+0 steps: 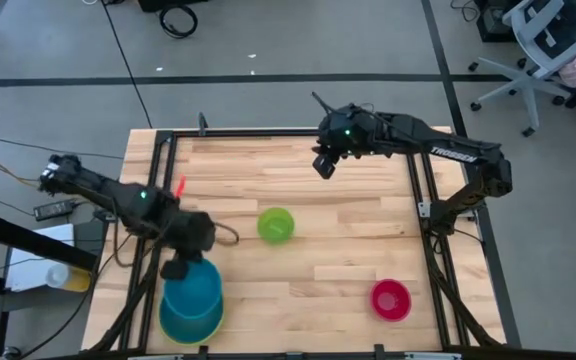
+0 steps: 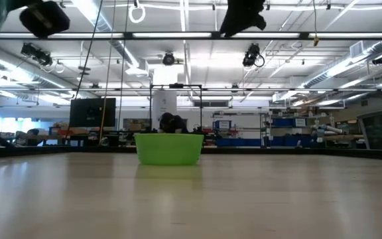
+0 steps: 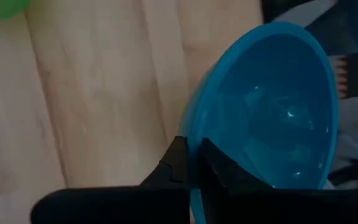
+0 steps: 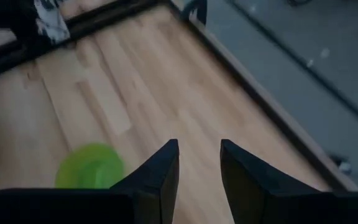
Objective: Nest bowls inside each other
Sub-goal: Stack the blue bowl on top of the light blue bowl, then stack the red bowl on top of the blue bowl
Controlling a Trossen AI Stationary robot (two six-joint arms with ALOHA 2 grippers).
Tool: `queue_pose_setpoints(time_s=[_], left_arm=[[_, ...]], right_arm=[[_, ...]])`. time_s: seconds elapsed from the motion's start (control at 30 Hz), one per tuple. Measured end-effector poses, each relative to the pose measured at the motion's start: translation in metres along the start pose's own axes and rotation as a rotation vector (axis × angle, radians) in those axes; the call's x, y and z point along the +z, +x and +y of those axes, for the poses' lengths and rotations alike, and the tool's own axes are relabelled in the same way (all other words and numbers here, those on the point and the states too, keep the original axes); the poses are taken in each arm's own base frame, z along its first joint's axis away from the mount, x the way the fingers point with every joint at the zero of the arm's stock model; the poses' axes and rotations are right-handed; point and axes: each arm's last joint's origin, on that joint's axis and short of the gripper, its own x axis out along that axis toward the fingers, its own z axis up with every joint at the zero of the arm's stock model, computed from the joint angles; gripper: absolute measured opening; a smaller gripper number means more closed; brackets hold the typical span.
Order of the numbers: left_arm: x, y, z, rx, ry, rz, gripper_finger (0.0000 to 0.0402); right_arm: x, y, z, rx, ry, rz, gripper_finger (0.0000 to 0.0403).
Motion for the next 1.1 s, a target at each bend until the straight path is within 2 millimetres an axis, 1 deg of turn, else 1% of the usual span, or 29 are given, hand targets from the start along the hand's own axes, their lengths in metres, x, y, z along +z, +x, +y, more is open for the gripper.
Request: queue_pose_setpoints(time_s=[0.1,0.27,0.37,0.43,0.5,0.6,0.7,0.8,0.87,0.97,1.03,1.1], left_arm=[[0.002,0.018,-0.014,0.003,-0.003,0.075,0.0009],[0.006,0.049,-0.032,0.011,0.022,0.168,0.0011],[0.007,0.061,-0.036,0.034,-0.034,0.189,0.0030],[0.007,0.062,-0.039,0.030,-0.070,0.187,0.0057],[0.007,0.062,-0.042,0.011,-0.085,0.179,0.0095],[0.005,0.058,-0.044,0.003,-0.116,0.170,0.0165],[0.003,0.052,-0.041,0.004,-0.134,0.164,0.0235],[0.004,0.042,-0.033,0.020,-0.168,0.124,0.0283],[0.007,0.035,-0.025,0.067,-0.193,0.061,0.0298],[0.012,0.020,-0.010,0.153,-0.247,-0.075,0.0302],[0.016,0.012,0.001,0.213,-0.290,-0.165,0.0299],[0.021,0.004,0.013,0.259,-0.340,-0.240,0.0294]], right_arm=[[-0.013,0.012,-0.002,0.012,0.037,0.069,0.0123],[-0.035,0.030,-0.003,0.031,0.076,0.170,0.0123],[-0.051,0.030,-0.002,0.037,0.065,0.286,0.0123],[-0.066,0.025,-0.002,0.013,0.036,0.389,0.0123],[-0.079,0.019,-0.002,0.007,0.009,0.466,0.0123],[-0.099,0.009,0.000,0.065,0.022,0.530,0.0123],[-0.126,0.003,0.002,0.122,0.081,0.611,0.0123],[-0.155,-0.001,0.003,0.146,0.143,0.693,0.0123],[-0.174,-0.006,0.005,0.170,0.174,0.742,0.0123],[-0.198,-0.013,0.014,0.233,0.193,0.806,0.0124],[-0.211,-0.018,0.023,0.274,0.168,0.828,0.0124],[-0.226,-0.020,0.032,0.305,0.108,0.845,0.0124]])
